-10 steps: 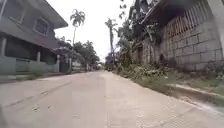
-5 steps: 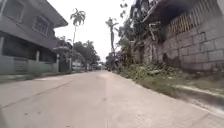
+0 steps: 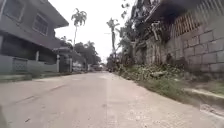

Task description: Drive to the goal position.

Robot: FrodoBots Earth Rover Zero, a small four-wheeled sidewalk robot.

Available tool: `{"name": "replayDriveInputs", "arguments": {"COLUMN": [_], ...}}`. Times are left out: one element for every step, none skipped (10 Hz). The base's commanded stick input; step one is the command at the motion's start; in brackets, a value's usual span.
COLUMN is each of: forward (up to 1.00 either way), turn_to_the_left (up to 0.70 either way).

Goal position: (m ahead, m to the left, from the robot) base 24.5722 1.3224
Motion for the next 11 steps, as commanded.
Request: {"name": "replayDriveInputs", "arguments": {"forward": [0.50,0.50,0.50,0.50,0.50,0.50,0.50,0.50,0.50,0.50,0.50], "turn_to_the_left": [0.00,0.00,0.00,0.00,0.00,0.00,0.00,0.00,0.00,0.00,0.00]}}
